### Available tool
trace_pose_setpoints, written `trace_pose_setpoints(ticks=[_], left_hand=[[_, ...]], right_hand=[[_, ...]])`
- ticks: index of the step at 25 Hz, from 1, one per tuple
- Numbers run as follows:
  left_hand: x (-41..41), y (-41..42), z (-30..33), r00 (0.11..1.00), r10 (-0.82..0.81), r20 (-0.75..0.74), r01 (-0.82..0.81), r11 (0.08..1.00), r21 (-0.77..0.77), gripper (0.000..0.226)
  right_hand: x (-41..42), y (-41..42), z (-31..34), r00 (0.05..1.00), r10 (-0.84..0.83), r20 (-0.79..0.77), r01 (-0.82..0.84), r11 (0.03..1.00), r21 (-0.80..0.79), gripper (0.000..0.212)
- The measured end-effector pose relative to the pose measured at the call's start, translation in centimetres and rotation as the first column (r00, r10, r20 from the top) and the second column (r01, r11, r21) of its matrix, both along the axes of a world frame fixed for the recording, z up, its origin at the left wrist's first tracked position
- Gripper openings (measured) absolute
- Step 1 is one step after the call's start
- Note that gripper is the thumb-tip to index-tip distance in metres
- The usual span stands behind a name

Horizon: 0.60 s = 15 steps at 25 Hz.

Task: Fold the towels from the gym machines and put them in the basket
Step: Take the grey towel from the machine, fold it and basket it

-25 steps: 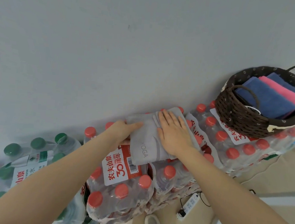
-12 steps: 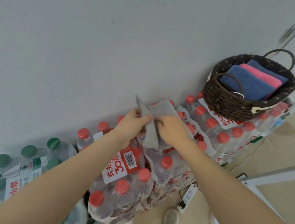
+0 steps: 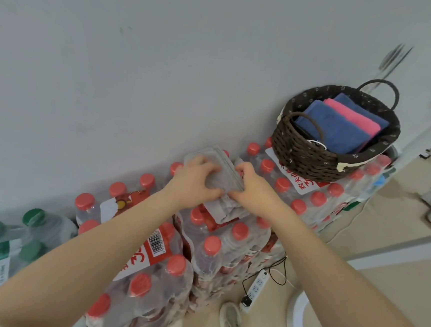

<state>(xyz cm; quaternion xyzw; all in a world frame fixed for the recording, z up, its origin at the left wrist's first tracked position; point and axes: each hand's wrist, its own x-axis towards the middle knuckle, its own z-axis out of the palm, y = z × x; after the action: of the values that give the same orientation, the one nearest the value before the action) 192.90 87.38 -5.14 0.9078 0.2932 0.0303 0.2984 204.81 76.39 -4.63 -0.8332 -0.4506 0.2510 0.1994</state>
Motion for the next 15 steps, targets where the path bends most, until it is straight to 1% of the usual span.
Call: trace_pose_setpoints(ticks=[1, 2, 3, 5, 7, 8, 9, 10, 11, 12, 13, 14, 15], left_hand=[[-0.2, 0.2, -0.1, 0.993, -0.071, -0.091, 0.085, 0.984, 0.158, 0.075], [-0.2, 0.5, -0.1, 0.982, -0.106, -0.153, 0.137, 0.97, 0.202, 0.09], [-0.2, 0.6, 0.1, 0.977, -0.122, -0.177, 0.153, 0.973, 0.172, 0.099], [0.0, 1.1, -0.1, 0.963, -0.153, -0.223, 0.177, 0.98, 0.091, 0.107], [-0.2, 1.6, -0.2, 0.925, -0.215, -0.312, 0.258, 0.961, 0.1, 0.113], [-0.2, 1.9, -0.3, 0.903, -0.234, -0.36, 0.299, 0.944, 0.137, 0.111], [-0.2, 2.0, -0.3, 0.888, -0.24, -0.393, 0.335, 0.922, 0.195, 0.106], [-0.1, 2.1, -0.3, 0.884, -0.236, -0.403, 0.36, 0.894, 0.266, 0.096], [0.1, 2.1, -0.3, 0.897, -0.235, -0.374, 0.366, 0.869, 0.332, 0.083], [0.4, 2.3, -0.3, 0.915, -0.243, -0.321, 0.357, 0.858, 0.37, 0.071], [0.6, 2.6, -0.2, 0.936, -0.247, -0.249, 0.328, 0.868, 0.374, 0.062], [0.9, 2.8, 0.0, 0.957, -0.238, -0.165, 0.282, 0.895, 0.345, 0.056], [1.3, 2.8, 0.4, 0.976, -0.206, -0.07, 0.218, 0.928, 0.302, 0.051]], right_hand=[[0.4, -0.2, -0.6, 1.0, -0.007, -0.007, 0.007, 1.0, 0.007, 0.054], [1.0, -0.6, -1.3, 0.999, 0.003, -0.035, -0.002, 1.0, 0.015, 0.055], [1.5, -0.9, -2.0, 0.995, 0.013, -0.104, -0.009, 0.999, 0.044, 0.058], [2.7, -1.5, -2.9, 0.953, 0.039, -0.301, -0.007, 0.994, 0.108, 0.063], [3.4, -2.0, -2.7, 0.89, 0.087, -0.448, -0.028, 0.99, 0.136, 0.066], [3.7, -2.1, -2.5, 0.871, 0.111, -0.479, -0.052, 0.989, 0.135, 0.068], [4.1, -2.2, -2.3, 0.87, 0.139, -0.474, -0.084, 0.987, 0.134, 0.072], [4.4, -2.1, -2.2, 0.887, 0.169, -0.43, -0.126, 0.984, 0.127, 0.073], [4.6, -2.0, -1.9, 0.912, 0.208, -0.353, -0.175, 0.977, 0.123, 0.07], [4.8, -1.8, -1.7, 0.93, 0.255, -0.264, -0.232, 0.966, 0.114, 0.06], [4.9, -1.5, -1.4, 0.937, 0.3, -0.181, -0.285, 0.953, 0.105, 0.045], [4.9, -1.3, -1.1, 0.941, 0.323, -0.104, -0.313, 0.945, 0.097, 0.029], [5.0, -1.3, -0.9, 0.948, 0.314, -0.046, -0.307, 0.945, 0.111, 0.02]])
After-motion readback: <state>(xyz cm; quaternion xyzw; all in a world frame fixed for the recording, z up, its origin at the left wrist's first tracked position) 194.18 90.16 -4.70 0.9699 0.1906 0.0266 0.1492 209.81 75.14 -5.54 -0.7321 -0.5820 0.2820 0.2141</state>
